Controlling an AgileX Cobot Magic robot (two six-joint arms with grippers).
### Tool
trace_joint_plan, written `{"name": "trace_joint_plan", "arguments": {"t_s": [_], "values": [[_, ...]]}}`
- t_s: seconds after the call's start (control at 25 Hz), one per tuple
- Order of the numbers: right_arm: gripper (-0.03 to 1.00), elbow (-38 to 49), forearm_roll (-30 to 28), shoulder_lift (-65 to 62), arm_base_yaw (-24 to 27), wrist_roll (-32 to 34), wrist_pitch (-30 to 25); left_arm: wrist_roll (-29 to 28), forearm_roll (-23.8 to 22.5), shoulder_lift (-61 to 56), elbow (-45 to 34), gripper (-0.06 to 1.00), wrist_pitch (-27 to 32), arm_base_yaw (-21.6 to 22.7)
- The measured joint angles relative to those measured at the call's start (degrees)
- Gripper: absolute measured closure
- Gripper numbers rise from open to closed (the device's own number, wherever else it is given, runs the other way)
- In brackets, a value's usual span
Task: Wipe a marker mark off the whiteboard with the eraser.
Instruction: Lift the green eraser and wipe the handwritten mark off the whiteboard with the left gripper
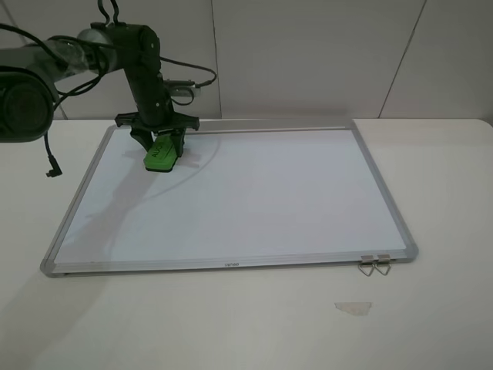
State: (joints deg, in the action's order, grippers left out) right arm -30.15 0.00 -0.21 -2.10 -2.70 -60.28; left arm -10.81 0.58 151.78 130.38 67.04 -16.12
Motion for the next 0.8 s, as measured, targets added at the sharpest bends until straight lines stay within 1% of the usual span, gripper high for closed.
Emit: {"name": "trace_joint_plan", "arguments": {"t_s": [0.2, 0.36, 0.44, 0.52, 0.6, 0.68, 0.8], "values": [[0.15, 0.0, 0.0, 0.0, 0.0, 0.0, 0.0, 0.0, 0.2, 0.1, 0.0, 0.35, -1.1, -0.9], [0.15, 0.0, 0.0, 0.0, 0.0, 0.0, 0.0, -0.2, 2.9, 0.1, 0.0, 0.35, -1.2, 0.9], [0.15, 0.0, 0.0, 0.0, 0.0, 0.0, 0.0, -0.2, 3.2, 0.1, 0.1, 0.35, -1.2, 2.4], [0.15, 0.0, 0.0, 0.0, 0.0, 0.0, 0.0, -0.2, 2.0, 0.1, 0.1, 0.35, -0.7, 3.9], [0.15, 0.0, 0.0, 0.0, 0.0, 0.0, 0.0, -0.3, -0.9, 0.1, 0.1, 0.35, 0.6, 5.2], [0.15, 0.0, 0.0, 0.0, 0.0, 0.0, 0.0, -0.4, -1.2, 0.1, 0.1, 0.35, 1.4, 6.1], [0.15, 0.0, 0.0, 0.0, 0.0, 0.0, 0.0, -0.5, -2.1, 0.1, 0.2, 0.35, 1.5, 6.1]]}}
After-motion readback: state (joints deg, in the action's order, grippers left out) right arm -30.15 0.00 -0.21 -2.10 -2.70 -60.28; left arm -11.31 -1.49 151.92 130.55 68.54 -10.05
